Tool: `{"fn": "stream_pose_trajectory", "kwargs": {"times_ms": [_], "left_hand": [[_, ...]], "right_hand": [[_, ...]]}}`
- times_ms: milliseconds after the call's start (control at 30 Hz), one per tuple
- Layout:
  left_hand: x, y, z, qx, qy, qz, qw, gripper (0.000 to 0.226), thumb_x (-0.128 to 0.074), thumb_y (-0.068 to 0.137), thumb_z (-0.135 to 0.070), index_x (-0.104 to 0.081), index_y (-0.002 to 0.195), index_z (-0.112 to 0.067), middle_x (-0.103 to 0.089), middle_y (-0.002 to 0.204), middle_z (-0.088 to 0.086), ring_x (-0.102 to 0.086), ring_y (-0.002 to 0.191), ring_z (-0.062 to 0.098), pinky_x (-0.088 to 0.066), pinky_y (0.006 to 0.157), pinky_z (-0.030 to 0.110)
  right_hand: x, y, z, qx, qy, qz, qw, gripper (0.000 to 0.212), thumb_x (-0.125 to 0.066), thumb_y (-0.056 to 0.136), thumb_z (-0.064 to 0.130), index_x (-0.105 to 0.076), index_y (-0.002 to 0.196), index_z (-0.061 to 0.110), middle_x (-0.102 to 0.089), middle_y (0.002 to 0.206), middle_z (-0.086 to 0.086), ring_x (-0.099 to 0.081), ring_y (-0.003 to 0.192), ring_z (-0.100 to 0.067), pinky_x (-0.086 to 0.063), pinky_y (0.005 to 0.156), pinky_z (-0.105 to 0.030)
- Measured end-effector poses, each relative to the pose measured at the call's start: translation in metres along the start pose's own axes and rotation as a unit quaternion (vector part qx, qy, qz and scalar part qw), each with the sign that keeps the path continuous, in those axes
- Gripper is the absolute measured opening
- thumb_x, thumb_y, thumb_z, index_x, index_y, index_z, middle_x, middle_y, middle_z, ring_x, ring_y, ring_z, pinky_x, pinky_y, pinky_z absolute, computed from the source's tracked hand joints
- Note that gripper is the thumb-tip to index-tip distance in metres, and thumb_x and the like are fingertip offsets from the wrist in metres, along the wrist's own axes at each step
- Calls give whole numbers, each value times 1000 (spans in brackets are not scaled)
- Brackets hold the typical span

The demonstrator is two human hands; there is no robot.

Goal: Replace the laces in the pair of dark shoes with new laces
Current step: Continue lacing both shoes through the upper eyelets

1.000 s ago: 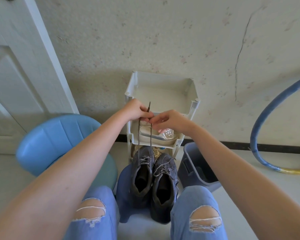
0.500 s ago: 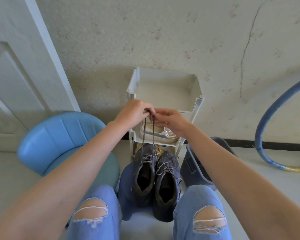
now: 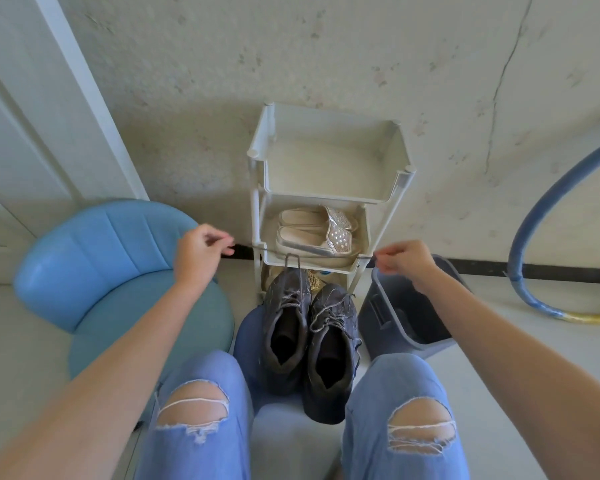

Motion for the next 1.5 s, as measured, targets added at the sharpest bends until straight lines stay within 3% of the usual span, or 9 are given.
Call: {"fn": "stream_pose_trajectory", "kwargs": {"times_ms": [167, 367, 467, 600, 700, 833, 1233, 1400, 1500], "left_hand": [[53, -4, 120, 178, -40, -99, 978, 19, -63, 86, -4, -59, 70, -14, -63, 47, -11, -64, 49, 4, -54, 65, 29], [63, -14, 179, 260, -10, -118, 958, 17, -62, 88, -4, -59, 72, -9, -54, 36, -19, -59, 40, -4, -48, 70, 32], [52, -19, 172, 232, 97, -83, 964, 6, -65, 83, -4, -67, 88, -3, -73, 73, 4, -69, 88, 24, -48, 81, 37], [-7, -21, 141, 151, 301, 79, 938, 55, -62, 76, 2, -53, 129, -8, -63, 110, 20, -54, 111, 37, -40, 94, 38], [-72, -27, 95, 2, 317, 199, 927, 41, -70, 78, -14, -63, 117, -23, -65, 114, 4, -52, 114, 27, -36, 100, 35], [-136, -53, 85, 22, 217, 364, 905, 22, -79, 73, -35, -66, 91, -30, -70, 98, -9, -61, 95, 8, -41, 85, 23], [-142, -52, 78, -4, 251, 357, 900, 10, -69, 84, -18, -65, 93, -17, -71, 72, 0, -66, 74, 11, -47, 73, 26], [-137, -53, 84, -30, 345, 370, 862, 13, -57, 93, -20, -67, 97, -13, -69, 97, 5, -62, 91, 19, -48, 84, 32], [-137, -54, 92, 5, 338, 389, 857, 25, -49, 97, -30, -65, 87, -12, -61, 83, 2, -59, 97, 27, -42, 91, 36]], "right_hand": [[41, 4, -83, -116, -140, -81, 980, 7, -65, 83, 1, -72, 84, -1, -69, 85, -16, -64, 78, -28, -55, 81, -38], [56, -4, -120, -164, -190, -148, 957, 13, -59, 87, 3, -69, 94, -2, -66, 87, -17, -60, 77, -32, -47, 71, -34], [40, -2, -120, -168, -231, -112, 952, 17, -56, 90, 6, -68, 99, -1, -66, 90, -16, -61, 80, -32, -49, 74, -35], [-31, 1, -79, -76, -350, -5, 934, 24, -52, 91, 18, -70, 104, 9, -65, 107, -16, -57, 104, -32, -50, 89, -37], [-111, -6, -30, 89, -314, 112, 939, 23, -58, 92, 18, -70, 112, 16, -63, 120, -8, -49, 118, -22, -42, 102, -35], [-179, -24, -12, 112, -247, 241, 932, 24, -67, 88, 15, -69, 111, 11, -67, 116, -4, -60, 105, -17, -43, 98, -27], [-188, -18, -29, 118, -325, 237, 908, 13, -67, 88, 22, -72, 98, 16, -68, 111, -5, -62, 105, -23, -42, 101, -36], [-182, -15, -35, 141, -383, 209, 889, 15, -65, 90, 28, -71, 101, 21, -68, 109, -3, -57, 108, -23, -41, 100, -35], [-185, -19, -38, 153, -392, 236, 876, 13, -62, 90, 25, -69, 101, 21, -66, 110, -1, -54, 111, -23, -40, 97, -35]]}}
Point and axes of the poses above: each hand's wrist, its own y-axis towards the middle knuckle, its own x-axis out of the back of the hand, z = x × y, the point moved 10 cm from there along y, towards the middle knuckle
